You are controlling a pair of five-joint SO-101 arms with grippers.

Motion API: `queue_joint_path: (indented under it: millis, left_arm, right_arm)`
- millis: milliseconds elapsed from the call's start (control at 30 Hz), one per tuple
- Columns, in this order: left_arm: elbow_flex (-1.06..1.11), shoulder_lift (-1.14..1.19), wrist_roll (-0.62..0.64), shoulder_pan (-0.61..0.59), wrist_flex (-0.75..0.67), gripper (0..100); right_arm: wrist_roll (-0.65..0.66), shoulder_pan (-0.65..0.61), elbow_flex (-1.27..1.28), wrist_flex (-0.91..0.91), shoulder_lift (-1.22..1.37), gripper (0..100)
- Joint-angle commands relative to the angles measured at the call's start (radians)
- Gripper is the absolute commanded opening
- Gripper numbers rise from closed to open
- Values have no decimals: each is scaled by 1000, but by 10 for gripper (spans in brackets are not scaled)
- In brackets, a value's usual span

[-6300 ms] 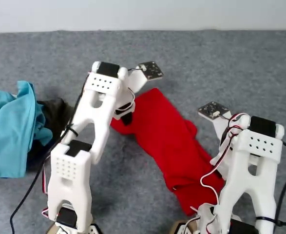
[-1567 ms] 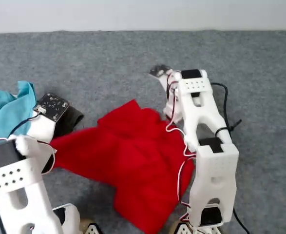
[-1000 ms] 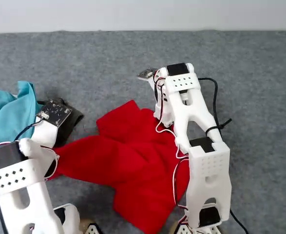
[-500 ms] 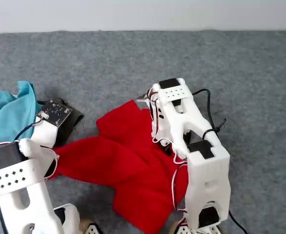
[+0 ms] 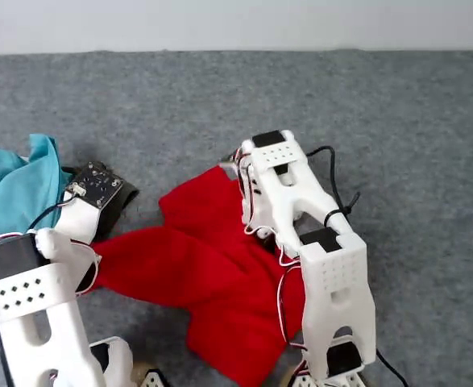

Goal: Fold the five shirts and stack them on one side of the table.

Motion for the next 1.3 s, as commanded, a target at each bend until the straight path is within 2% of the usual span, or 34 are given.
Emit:
queue_joint_path:
  millis: [0, 267, 567, 733, 867, 933, 1100, 1267]
  left_arm:
    - [-7, -23, 8, 5, -15, 15]
    - [-8, -23, 8, 5, -17, 15]
    - [-10, -23, 8, 5, -46, 15]
    - [-7, -23, 8, 5, -46, 15]
    - [-7, -18, 8, 5, -46, 15]
    - [-5, -17, 9, 5, -46, 15]
    - [-5, -17, 9, 5, -46, 15]
    - [-5, -17, 9, 5, -46, 15]
  right_arm:
    - [15, 36, -107, -5, -21, 13]
    - [110, 70, -189, -113, -22, 11]
    - [288, 145, -503, -297, 59, 10]
    - [301, 117, -644, -182, 110, 48]
    - [293, 101, -718, -5, 120, 233]
    - [261, 99, -750, 77, 116, 279]
    - [229, 124, -713, 88, 48, 240]
    - [224, 120, -431, 88, -147, 235]
